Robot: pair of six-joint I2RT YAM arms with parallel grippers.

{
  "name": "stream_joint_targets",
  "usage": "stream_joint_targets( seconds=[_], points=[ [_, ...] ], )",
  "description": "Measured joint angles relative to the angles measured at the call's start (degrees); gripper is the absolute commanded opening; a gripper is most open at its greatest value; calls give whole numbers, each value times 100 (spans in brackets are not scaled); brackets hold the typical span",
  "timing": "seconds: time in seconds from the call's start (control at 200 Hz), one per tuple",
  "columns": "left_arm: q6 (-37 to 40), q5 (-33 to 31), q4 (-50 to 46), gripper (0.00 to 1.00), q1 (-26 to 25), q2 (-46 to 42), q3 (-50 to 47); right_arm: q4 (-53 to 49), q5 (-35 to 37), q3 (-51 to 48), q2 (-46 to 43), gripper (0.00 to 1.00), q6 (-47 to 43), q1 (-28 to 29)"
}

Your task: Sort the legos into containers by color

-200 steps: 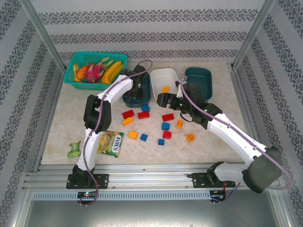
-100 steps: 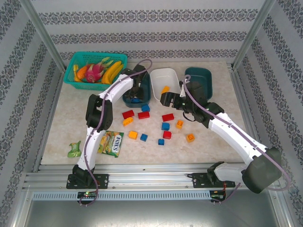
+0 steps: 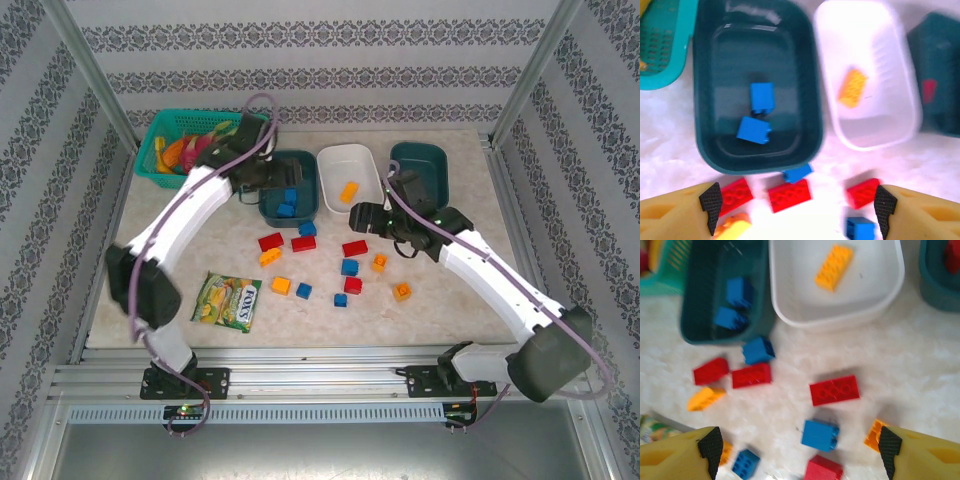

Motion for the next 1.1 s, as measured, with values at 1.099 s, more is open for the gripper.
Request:
stream_joint_targets(
  seconds=[1.099],
  points=[
    [-1047,575,1338,87,-378,-3248,-3989,-1106,-254,1941,4256,74,-1919,-103]
  ],
)
